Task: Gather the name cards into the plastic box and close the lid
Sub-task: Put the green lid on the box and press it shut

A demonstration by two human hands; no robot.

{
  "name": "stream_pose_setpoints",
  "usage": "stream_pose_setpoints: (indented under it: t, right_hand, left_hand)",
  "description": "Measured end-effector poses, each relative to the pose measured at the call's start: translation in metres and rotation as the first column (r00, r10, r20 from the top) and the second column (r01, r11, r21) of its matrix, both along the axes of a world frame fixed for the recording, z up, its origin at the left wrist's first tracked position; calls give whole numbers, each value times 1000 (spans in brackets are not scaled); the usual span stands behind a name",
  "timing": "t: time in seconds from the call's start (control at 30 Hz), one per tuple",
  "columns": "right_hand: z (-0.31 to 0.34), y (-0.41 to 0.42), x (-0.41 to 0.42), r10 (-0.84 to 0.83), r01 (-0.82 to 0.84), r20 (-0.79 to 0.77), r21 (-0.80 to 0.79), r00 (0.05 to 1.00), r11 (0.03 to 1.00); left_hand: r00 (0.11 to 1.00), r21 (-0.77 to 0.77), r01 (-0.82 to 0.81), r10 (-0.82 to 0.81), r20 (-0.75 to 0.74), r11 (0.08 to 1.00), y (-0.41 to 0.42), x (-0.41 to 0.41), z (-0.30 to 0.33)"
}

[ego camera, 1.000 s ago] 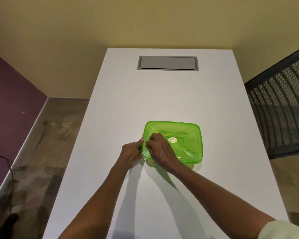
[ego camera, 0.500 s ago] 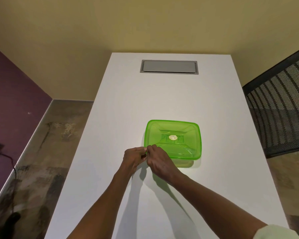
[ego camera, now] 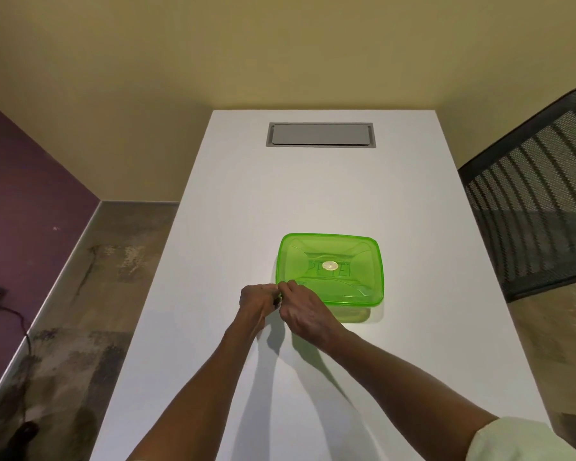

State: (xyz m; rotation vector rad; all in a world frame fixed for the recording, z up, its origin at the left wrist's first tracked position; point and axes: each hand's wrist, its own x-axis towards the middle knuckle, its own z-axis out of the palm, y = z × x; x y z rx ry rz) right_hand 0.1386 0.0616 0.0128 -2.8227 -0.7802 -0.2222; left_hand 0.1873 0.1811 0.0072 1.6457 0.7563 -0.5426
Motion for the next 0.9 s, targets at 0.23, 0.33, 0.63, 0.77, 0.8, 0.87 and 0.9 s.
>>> stream_pose_setpoints:
  t: [0.23, 0.33, 0.63, 0.77, 0.8, 0.87, 0.9]
  right_hand:
    - [7, -16, -7, -248, 259, -118, 100, 962, 961]
    - [9, -38, -11, -402, 420, -136, 142, 905, 896]
    - [7, -126, -28, -724, 852, -458, 361, 516, 380]
    - [5, -148, -26, -596, 966, -760, 211, 259, 151]
    - [7, -151, -24, -511, 978, -834, 192, 210, 88]
    - [8, -155, -21, -394, 989, -910, 150, 133, -12]
    - [6, -157, -19, -375, 990, -920, 138, 113, -39]
  left_hand:
    - [943, 461, 130, -254, 217, 878, -15, -18, 19]
    - [842, 582, 132, -400, 361, 802, -32, -28, 28]
    - [519, 675, 453, -788, 331, 582, -100, -32, 29]
    - [469, 709, 571, -874, 130, 412, -113, -30, 18]
    - [436, 738, 577, -896, 83, 349, -115, -30, 15]
    - [387, 779, 570, -922, 25, 261, -117, -30, 13]
    - [379, 787, 569, -926, 8, 240, -118, -30, 12]
